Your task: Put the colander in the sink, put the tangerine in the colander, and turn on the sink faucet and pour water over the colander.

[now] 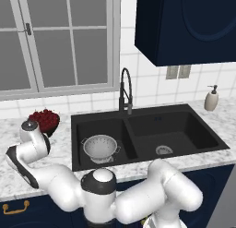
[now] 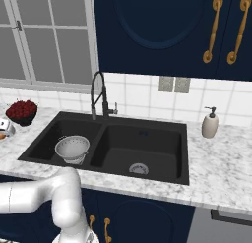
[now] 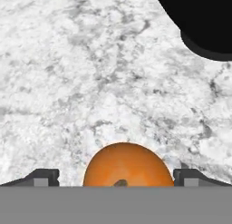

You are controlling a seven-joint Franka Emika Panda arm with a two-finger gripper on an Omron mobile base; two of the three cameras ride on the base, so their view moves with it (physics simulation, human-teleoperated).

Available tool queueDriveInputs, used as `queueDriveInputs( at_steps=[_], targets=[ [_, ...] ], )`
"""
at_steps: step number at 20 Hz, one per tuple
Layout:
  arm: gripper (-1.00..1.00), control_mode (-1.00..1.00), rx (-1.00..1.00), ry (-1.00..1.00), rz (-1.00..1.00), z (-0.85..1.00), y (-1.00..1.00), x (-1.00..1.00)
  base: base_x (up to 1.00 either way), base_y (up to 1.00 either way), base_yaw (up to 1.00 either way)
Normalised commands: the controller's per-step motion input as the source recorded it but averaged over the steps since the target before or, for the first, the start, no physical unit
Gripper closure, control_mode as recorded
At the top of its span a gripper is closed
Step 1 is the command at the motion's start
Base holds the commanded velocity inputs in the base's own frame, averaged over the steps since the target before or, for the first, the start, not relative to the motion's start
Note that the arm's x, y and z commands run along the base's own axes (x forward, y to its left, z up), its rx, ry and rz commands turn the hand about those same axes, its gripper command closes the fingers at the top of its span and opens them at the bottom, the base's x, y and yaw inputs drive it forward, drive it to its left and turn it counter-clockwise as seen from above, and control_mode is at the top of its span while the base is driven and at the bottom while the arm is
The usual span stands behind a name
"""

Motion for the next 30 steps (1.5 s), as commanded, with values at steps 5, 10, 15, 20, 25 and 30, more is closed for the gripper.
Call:
queueDriveInputs(
  at_steps=[5, 10, 15, 20, 25, 30],
  targets=[
    [1.00, -1.00, -0.08, 0.00, 0.02, -0.30, 0.21, 0.24, 0.00, 0.00, 0.00],
    [1.00, -1.00, 0.00, 0.00, -0.03, -0.54, -0.25, -0.36, 0.00, 0.00, 0.00],
    [1.00, -1.00, 0.06, -0.07, -0.17, -0.39, -0.85, -0.78, 0.00, 0.00, 0.00],
    [1.00, -1.00, 0.26, -0.23, -0.27, 0.13, -1.00, -0.58, 0.00, 0.00, 0.00],
    [1.00, -1.00, 0.35, -0.08, -0.26, 0.81, -1.00, -0.66, 0.00, 0.00, 0.00],
    [1.00, -1.00, 0.31, 0.04, -0.33, 0.99, -1.00, -0.32, 0.00, 0.00, 0.00]
  ],
)
